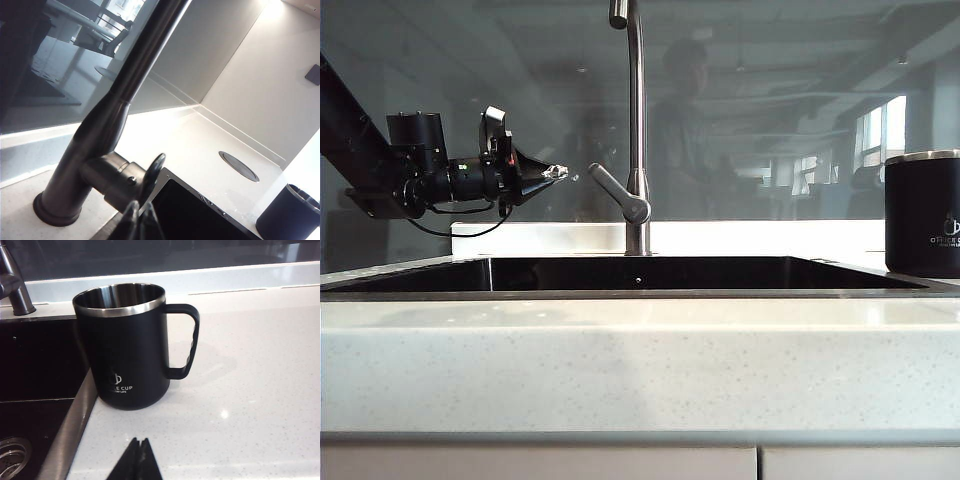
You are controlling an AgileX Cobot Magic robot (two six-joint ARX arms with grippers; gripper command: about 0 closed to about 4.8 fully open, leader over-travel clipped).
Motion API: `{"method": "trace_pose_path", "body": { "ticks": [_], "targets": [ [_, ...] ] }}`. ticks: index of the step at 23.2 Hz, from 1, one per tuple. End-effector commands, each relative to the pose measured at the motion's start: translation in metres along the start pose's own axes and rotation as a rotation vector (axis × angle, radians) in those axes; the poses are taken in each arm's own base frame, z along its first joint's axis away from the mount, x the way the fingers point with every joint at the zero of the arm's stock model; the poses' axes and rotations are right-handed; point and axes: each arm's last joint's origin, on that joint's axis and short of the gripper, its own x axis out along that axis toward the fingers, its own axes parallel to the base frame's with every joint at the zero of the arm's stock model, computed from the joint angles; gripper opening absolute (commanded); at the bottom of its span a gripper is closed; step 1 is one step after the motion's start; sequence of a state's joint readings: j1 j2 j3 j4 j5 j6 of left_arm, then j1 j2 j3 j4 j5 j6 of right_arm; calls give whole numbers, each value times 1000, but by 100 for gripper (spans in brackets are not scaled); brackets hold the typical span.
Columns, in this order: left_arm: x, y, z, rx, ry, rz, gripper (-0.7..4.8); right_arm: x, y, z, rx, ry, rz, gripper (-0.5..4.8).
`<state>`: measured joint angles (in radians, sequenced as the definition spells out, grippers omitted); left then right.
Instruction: Pick up the mug next to the sink, go to the faucet to get some water, pour the water into the sink, and finally put the mug back to its place.
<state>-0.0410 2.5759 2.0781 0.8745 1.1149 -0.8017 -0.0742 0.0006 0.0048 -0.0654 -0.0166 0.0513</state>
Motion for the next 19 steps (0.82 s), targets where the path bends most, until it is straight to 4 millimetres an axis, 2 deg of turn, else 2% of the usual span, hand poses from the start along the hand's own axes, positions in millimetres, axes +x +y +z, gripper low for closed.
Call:
{"method": "trace_pose_path", "body": {
  "ticks": [1,7,19],
  "targets": [
    [0,-3,5,23,-4,-8,13,0,1,3,-14,-43,12,-7],
    [0,-3,5,23,-4,-8,13,0,2,8,-39,-97,33,-7],
    [0,-3,5,23,-4,-8,13,0,3,7,-41,-86,33,-8]
  ]
}}
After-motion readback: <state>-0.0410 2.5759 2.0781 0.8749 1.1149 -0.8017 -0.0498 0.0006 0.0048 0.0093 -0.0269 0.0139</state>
